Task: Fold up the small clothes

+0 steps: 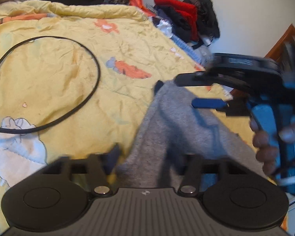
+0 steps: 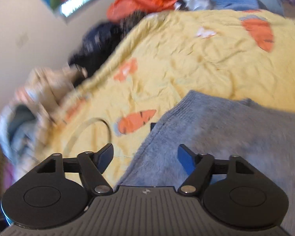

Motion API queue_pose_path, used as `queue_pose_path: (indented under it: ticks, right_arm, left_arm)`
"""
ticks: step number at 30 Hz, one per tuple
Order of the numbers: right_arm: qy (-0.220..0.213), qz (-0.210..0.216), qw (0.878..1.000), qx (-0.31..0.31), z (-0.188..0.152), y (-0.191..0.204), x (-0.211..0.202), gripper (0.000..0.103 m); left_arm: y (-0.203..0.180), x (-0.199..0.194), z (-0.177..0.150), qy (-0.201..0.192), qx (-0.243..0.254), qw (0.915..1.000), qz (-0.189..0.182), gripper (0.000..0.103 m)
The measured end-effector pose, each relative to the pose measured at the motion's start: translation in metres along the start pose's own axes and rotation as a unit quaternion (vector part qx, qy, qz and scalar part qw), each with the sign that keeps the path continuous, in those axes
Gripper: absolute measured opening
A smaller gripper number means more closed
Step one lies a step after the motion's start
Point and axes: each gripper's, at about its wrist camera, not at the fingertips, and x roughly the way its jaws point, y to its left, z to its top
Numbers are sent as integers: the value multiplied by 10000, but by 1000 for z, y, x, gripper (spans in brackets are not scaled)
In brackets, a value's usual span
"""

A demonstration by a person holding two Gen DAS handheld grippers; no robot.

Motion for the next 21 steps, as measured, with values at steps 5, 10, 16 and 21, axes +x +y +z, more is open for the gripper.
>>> queue_pose_path:
  ticks: [5, 10, 16, 21]
  right_arm:
    - [483, -723, 9955, -366, -2, 14, 33, 66]
    - [636, -960, 9922, -471, -4, 22, 45, 75]
    - [923, -1396, 9818, -901, -1, 47, 68, 93]
    - [953, -1653, 9755, -1099, -5, 57, 78, 101]
  left_arm:
    - [21, 3, 8, 268, -397, 9987, -170, 11]
    - [23, 3, 10, 384, -310, 9985, -219, 7]
    - [18, 2, 10, 458, -201, 9986, -180, 6]
    - [21, 0, 10, 512, -254, 9981, -228, 6]
